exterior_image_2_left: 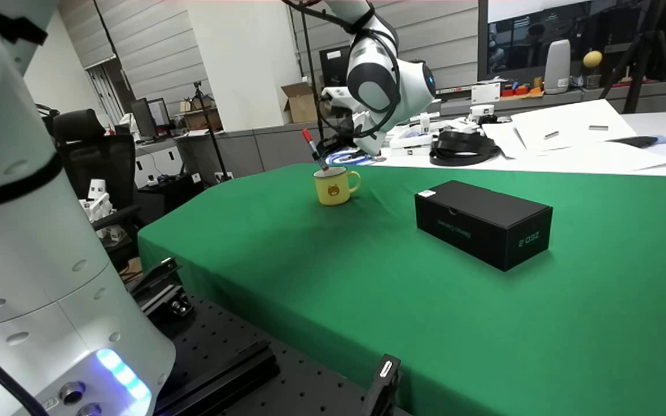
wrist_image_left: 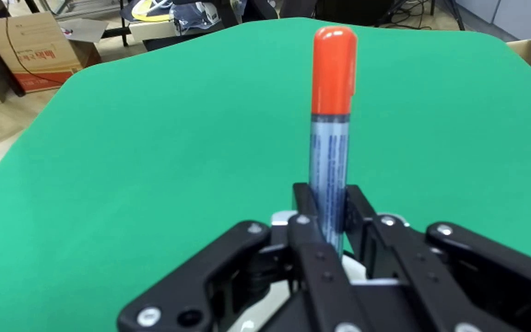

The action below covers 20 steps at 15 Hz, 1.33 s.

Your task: Put the marker in the mug

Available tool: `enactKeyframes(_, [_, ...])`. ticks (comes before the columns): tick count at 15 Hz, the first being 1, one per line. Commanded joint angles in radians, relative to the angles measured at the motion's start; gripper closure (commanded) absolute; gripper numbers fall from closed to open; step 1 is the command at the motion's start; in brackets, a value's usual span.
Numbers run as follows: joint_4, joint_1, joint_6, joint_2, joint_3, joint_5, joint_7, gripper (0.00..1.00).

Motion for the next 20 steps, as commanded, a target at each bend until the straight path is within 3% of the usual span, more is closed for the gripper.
enactKeyframes(1, [-0.027,0.014,0.033,-0.006,-0.014,0.024,0.04,0.95])
enactKeyframes(4, [-0.035,0.019,0.056,-0.005,-0.012,0.014,0.035,0.95])
enactKeyframes(5, [-0.034,0.023,0.052,-0.01,-0.011,0.004,0.031,0.68])
enactKeyframes(6, [-0.034,0.028,0.056,-0.017,-0.01,-0.002,0.026,0.53])
enactKeyframes(14, [-0.025,0.039,0.002,-0.141,-0.007,-0.052,0.013,0.01])
enactKeyframes(20, [-0.042,0.068,-0.019,-0.223,0.006,-0.102,-0.003,0.0])
